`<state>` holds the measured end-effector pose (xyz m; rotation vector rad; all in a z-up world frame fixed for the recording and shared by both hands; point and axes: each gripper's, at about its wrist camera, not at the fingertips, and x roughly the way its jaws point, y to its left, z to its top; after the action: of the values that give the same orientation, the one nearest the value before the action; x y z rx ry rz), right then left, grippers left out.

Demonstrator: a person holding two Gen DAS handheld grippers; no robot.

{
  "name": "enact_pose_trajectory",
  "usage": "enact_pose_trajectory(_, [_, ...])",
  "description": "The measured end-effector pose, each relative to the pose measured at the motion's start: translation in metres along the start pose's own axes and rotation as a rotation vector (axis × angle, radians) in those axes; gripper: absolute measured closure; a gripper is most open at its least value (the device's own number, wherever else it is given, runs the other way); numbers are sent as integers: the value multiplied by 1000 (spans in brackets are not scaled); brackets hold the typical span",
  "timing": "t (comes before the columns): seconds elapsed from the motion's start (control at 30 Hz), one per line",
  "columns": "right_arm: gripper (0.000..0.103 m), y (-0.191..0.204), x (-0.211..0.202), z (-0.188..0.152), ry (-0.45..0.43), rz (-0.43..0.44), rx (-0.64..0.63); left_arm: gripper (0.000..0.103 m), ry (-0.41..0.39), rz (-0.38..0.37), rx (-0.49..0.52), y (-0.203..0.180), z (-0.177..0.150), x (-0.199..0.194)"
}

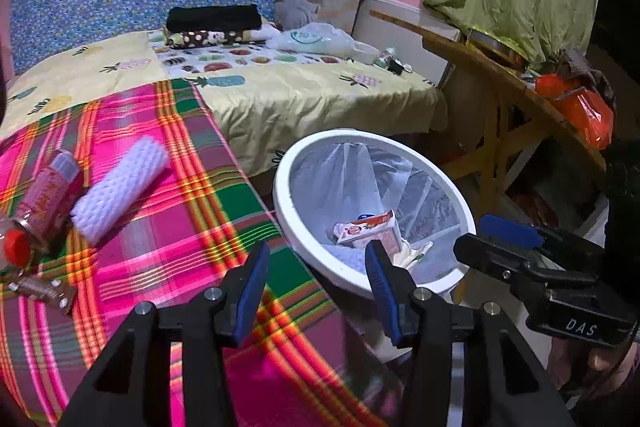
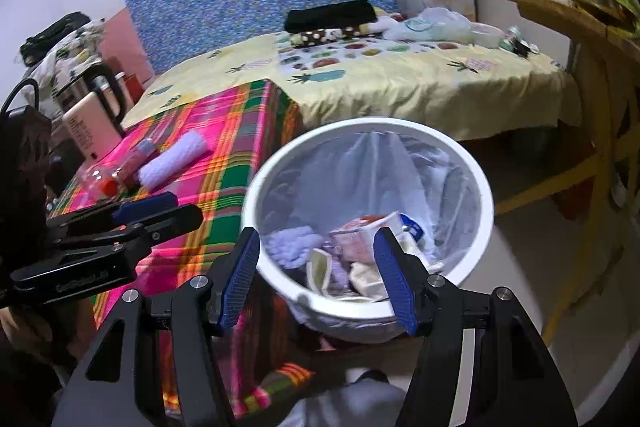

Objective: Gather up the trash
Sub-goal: 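Move both open tools back over the table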

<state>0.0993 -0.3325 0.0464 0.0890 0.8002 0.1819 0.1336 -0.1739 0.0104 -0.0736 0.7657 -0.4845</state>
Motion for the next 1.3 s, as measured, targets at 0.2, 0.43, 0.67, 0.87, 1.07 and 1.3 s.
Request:
enact_pose_trajectory(0.2, [42,19,-7,-2,-10,23,-38,52,-30,36,-28,14,-9,-24])
enact_pose_trajectory(0.43, [42,40,-14,-4,-30,51,-67,52,-65,77,-44,26,-19,-47])
enact_pose_trajectory(0.67, [42,58,-13,-9,-21,91,-88,52,-94,123,-73,36,-29,-65])
enact_pose_trajectory(0.87, [42,71,-11,-11,-23,142,-93,52,-109,166,-103,48,-39,-77])
enact_pose_trajectory(1.07, [42,79,-4,-12,-3,158,-91,52,-113,207,-128,61,-48,-84])
enact_pose_trajectory(1.3, [42,91,0,-11,19,180,-101,52,-120,253,-158,77,-53,-92])
